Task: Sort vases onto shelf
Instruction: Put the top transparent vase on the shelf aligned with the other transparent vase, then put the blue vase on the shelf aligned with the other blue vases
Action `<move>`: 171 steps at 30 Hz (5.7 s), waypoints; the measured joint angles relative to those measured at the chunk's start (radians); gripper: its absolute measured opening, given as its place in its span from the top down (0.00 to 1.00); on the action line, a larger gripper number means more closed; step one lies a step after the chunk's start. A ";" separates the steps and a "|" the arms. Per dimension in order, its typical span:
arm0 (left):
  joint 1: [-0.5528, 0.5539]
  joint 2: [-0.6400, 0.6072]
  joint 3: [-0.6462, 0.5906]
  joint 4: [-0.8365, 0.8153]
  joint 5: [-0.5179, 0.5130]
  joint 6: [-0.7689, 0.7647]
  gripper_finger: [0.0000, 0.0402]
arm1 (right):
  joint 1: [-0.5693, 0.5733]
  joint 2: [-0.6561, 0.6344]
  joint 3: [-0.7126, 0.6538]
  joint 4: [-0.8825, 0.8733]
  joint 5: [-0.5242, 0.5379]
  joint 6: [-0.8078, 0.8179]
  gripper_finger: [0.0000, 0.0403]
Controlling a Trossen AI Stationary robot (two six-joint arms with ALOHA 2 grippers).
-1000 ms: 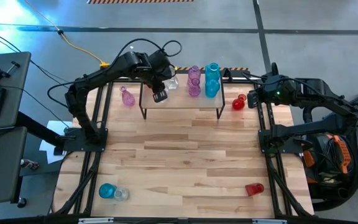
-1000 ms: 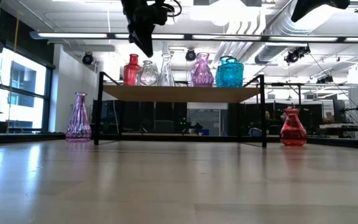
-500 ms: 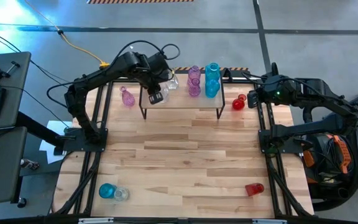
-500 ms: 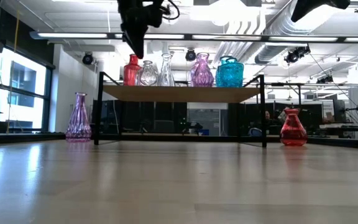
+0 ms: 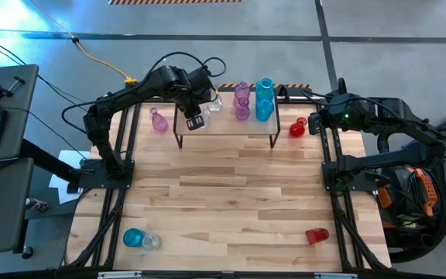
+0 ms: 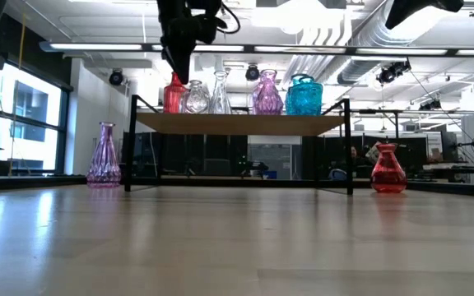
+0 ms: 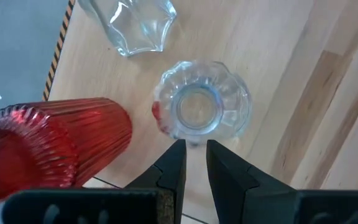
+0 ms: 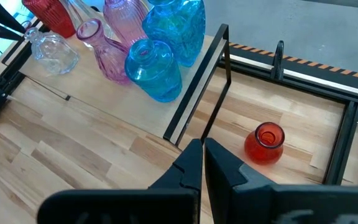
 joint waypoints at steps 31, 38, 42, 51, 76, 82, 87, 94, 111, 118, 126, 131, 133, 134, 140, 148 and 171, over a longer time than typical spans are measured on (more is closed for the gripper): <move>-0.004 0.015 0.000 0.079 -0.063 -0.002 0.86 | 0.000 0.000 0.000 0.000 0.000 0.000 1.00; -0.005 0.015 0.000 0.108 -0.076 -0.035 0.86 | 0.000 0.000 0.000 0.000 0.000 0.000 1.00; -0.010 0.020 0.000 0.109 -0.075 -0.034 0.86 | 0.000 0.000 0.000 0.000 0.000 0.002 1.00; -0.048 0.078 0.005 0.110 -0.098 -0.009 0.86 | 0.000 0.000 0.000 0.000 0.000 0.003 1.00; -0.058 0.046 -0.001 0.064 -0.115 0.007 0.86 | 0.000 0.000 0.000 0.000 0.000 0.004 1.00; -0.050 -0.024 0.000 0.048 -0.116 -0.061 0.86 | 0.000 0.005 0.000 0.000 0.000 0.026 1.00; -0.048 -0.080 0.000 0.031 -0.109 -0.111 0.86 | 0.000 0.019 0.000 -0.001 0.000 0.020 1.00; -0.048 -0.138 0.000 -0.108 -0.108 -0.170 0.86 | 0.000 0.041 0.000 -0.008 -0.010 0.019 1.00; -0.109 -0.262 -0.076 -0.181 -0.071 -0.319 0.86 | -0.001 0.080 0.000 -0.160 -0.023 0.021 1.00; -0.157 -0.291 -0.152 -0.183 -0.033 -0.364 0.86 | 0.000 0.091 0.000 -0.176 -0.103 0.023 1.00; -0.258 -0.335 -0.232 -0.182 0.070 -0.473 0.86 | 0.000 0.098 0.000 -0.181 -0.122 0.026 1.00; -0.355 -0.374 -0.277 -0.181 0.105 -0.548 0.86 | 0.000 0.098 0.000 -0.180 -0.126 0.070 1.00; -0.389 -0.392 -0.300 -0.181 0.110 -0.587 0.86 | 0.000 0.098 0.000 -0.180 -0.143 0.105 1.00; -0.406 -0.404 -0.312 -0.180 0.120 -0.600 0.86 | 0.000 0.098 0.000 -0.180 -0.156 0.119 1.00; -0.508 -0.497 -0.411 -0.181 0.141 -0.728 0.86 | 0.023 0.098 0.000 -0.177 -0.181 0.150 1.00; -0.666 -0.636 -0.547 -0.180 0.206 -0.930 0.86 | 0.081 0.098 0.000 -0.175 -0.182 0.235 1.00; -1.111 -0.722 -0.760 0.022 0.309 -1.398 0.83 | 0.265 0.235 0.000 -0.118 -0.184 0.330 1.00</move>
